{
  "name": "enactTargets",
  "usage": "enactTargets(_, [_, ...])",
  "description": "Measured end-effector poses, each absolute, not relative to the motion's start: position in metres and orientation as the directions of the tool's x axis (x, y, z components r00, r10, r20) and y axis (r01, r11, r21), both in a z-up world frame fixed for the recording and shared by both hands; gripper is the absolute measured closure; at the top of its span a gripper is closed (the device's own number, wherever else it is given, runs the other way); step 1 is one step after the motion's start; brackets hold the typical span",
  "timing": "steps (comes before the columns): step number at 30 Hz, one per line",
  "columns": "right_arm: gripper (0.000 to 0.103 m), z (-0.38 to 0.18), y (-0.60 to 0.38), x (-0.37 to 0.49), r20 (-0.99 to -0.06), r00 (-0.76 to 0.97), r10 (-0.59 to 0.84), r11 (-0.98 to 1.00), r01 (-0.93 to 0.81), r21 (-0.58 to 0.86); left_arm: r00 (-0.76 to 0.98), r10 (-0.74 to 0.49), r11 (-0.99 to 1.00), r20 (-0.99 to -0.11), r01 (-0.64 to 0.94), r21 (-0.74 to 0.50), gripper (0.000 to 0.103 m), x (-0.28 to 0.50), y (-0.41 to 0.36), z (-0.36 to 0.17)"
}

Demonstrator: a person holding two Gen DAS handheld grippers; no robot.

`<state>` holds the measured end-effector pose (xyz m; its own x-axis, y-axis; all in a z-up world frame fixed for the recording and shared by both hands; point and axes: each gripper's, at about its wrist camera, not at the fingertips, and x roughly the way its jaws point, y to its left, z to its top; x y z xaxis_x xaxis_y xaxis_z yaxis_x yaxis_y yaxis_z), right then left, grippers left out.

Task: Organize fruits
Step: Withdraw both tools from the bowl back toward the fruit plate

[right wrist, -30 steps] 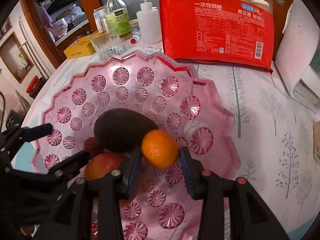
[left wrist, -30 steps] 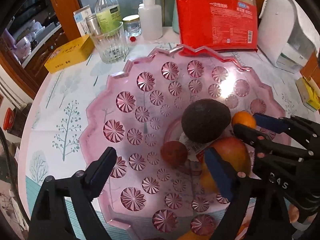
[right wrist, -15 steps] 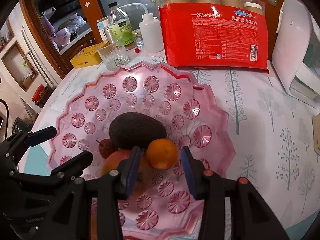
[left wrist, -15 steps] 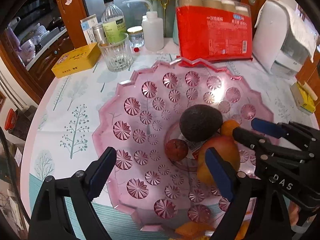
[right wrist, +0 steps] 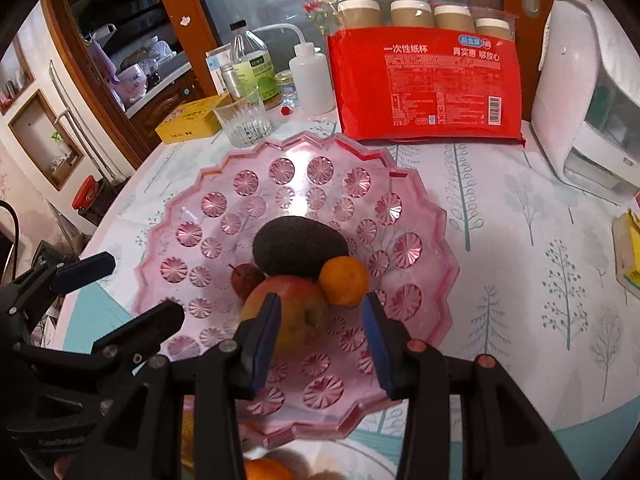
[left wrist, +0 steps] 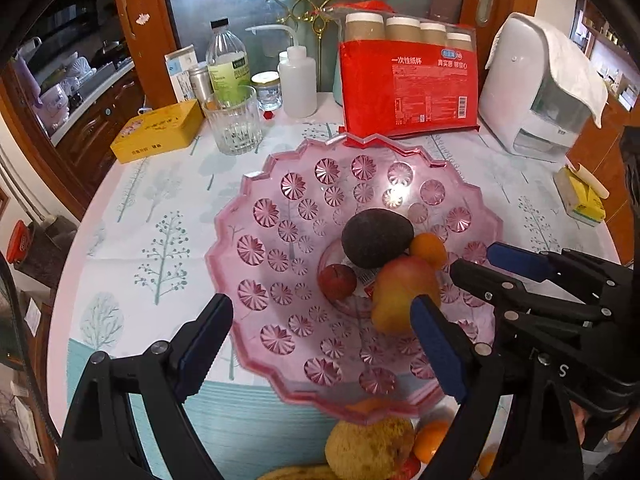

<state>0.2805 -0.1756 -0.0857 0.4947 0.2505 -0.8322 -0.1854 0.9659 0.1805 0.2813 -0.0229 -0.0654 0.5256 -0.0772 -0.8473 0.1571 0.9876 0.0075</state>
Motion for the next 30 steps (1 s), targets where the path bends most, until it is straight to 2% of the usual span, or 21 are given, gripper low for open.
enactTargets(14, [0.06, -0.035, -0.16, 0.235, -0.797, 0.558, 0.231, 0.97, -0.195, 0.145, 0.569, -0.058, 0.995, -0.82, 0.103, 0.001, 0.012, 0.244, 0.005, -0.016])
enactTargets(16, [0.06, -0.028, -0.158, 0.228, -0.791, 0.567, 0.228, 0.971, -0.194, 0.141, 0.587, -0.072, 0.994, -0.807, 0.112, -0.007, 0.011, 0.236, 0.008, -0.007])
enactTargets(19, [0.06, -0.018, -0.155, 0.218, -0.788, 0.577, 0.214, 0.975, -0.181, 0.132, 0.612, -0.102, 0.992, -0.784, 0.125, -0.031, 0.004, 0.226, 0.013, 0.009])
enactTargets(30, [0.06, 0.012, -0.149, 0.181, -0.768, 0.613, 0.189, 0.982, -0.14, 0.13, 0.662, -0.131, 0.99, -0.738, 0.12, -0.068, 0.003, 0.185, 0.035, 0.05])
